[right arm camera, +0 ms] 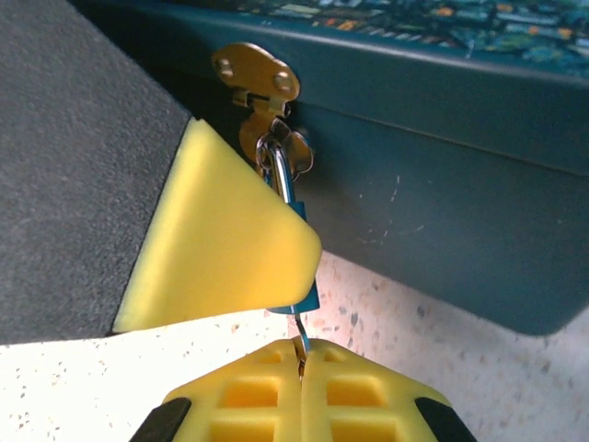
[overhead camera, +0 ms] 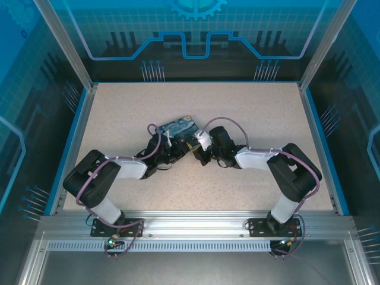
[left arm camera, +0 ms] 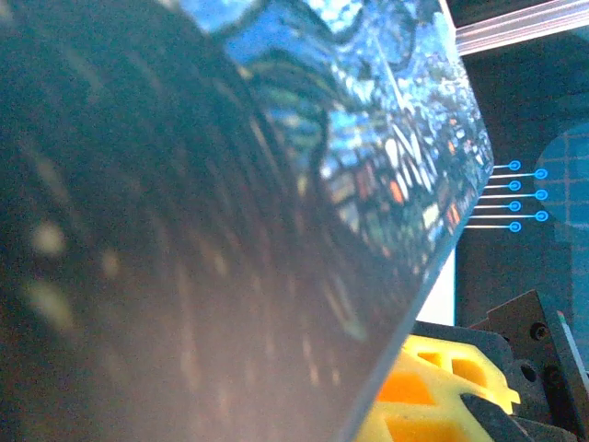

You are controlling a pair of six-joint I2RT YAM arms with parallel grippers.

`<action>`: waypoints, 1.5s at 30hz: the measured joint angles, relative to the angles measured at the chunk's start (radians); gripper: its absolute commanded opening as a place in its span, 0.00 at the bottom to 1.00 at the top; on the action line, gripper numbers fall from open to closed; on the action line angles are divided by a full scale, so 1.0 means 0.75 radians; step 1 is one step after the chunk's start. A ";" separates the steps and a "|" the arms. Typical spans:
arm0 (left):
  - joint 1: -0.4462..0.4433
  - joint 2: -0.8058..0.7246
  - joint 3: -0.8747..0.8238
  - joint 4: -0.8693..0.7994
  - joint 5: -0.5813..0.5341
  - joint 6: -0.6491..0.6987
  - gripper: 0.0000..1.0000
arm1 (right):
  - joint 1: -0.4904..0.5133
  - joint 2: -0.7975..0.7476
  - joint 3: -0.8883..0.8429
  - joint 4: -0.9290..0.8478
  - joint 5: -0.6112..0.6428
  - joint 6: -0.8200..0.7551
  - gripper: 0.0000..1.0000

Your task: Unlock a padlock with a key

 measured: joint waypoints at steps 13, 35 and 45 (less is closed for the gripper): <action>-0.022 0.042 -0.048 0.059 0.011 -0.023 0.49 | 0.063 0.052 -0.048 0.104 0.053 0.195 0.00; -0.005 -0.840 -0.257 -0.537 -0.163 0.002 0.68 | 0.082 0.040 0.002 0.048 -0.006 0.444 0.00; -0.002 -0.743 -0.392 -0.390 -0.174 -0.128 0.55 | 0.110 0.040 0.002 0.115 -0.034 0.735 0.00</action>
